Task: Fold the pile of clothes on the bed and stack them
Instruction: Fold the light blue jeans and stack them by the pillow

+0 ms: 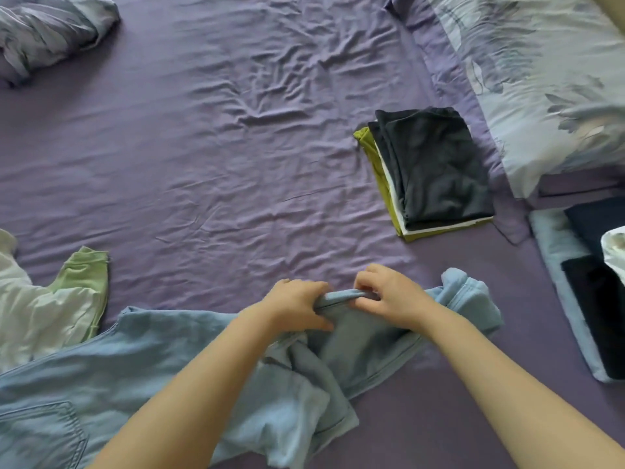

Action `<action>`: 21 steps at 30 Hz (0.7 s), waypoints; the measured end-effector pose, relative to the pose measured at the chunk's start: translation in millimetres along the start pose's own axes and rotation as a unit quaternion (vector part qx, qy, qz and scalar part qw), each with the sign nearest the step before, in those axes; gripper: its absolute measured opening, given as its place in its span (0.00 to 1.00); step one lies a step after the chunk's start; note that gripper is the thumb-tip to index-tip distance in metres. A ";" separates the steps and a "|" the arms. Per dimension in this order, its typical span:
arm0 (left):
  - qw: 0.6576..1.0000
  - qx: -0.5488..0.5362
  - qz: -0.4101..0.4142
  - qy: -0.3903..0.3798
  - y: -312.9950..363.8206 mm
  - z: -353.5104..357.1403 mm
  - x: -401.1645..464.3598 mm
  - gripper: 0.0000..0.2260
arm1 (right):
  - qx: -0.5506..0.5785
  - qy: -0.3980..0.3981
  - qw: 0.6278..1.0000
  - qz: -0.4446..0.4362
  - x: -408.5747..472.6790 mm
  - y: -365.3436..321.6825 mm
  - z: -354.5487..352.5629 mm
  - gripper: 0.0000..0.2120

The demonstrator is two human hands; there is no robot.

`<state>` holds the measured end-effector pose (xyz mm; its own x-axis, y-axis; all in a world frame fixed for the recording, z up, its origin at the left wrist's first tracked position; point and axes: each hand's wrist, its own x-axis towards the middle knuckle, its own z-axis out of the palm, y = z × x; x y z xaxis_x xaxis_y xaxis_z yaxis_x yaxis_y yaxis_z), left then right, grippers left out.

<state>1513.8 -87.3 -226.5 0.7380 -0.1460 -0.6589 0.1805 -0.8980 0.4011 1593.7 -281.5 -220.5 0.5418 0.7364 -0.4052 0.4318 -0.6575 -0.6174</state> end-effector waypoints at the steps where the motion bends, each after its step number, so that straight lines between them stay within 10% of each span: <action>1: 1.000 0.011 -0.015 -0.020 -1.3 -5.7 6.7 0.18 | -0.033 -0.008 0.999 -0.002 0.9 -0.2 -6.3 0.10; 6: 0.998 0.023 -0.057 -0.033 -7.2 -6.9 26.5 0.16 | -0.238 -0.120 0.963 0.032 5.6 28.6 -30.1 0.08; 12: 0.998 -0.031 0.003 -0.061 35.9 -6.9 53.1 0.13 | -0.231 -0.164 0.953 0.105 -26.0 79.8 -77.0 0.14; 18: 0.998 -0.042 0.020 0.048 101.6 -12.0 92.6 0.05 | -0.267 0.091 0.948 0.148 -44.4 117.9 -99.0 0.09; 21: 0.996 -0.044 -0.021 0.078 117.3 -1.0 110.3 0.05 | -0.086 0.180 0.950 0.240 -70.1 145.3 -82.0 0.18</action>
<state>1617.1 -208.2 -251.5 0.8189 -0.0367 -0.5728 0.2647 -0.8613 0.4336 1677.6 -441.7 -226.5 0.9040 0.2626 -0.3373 0.1666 -0.9431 -0.2877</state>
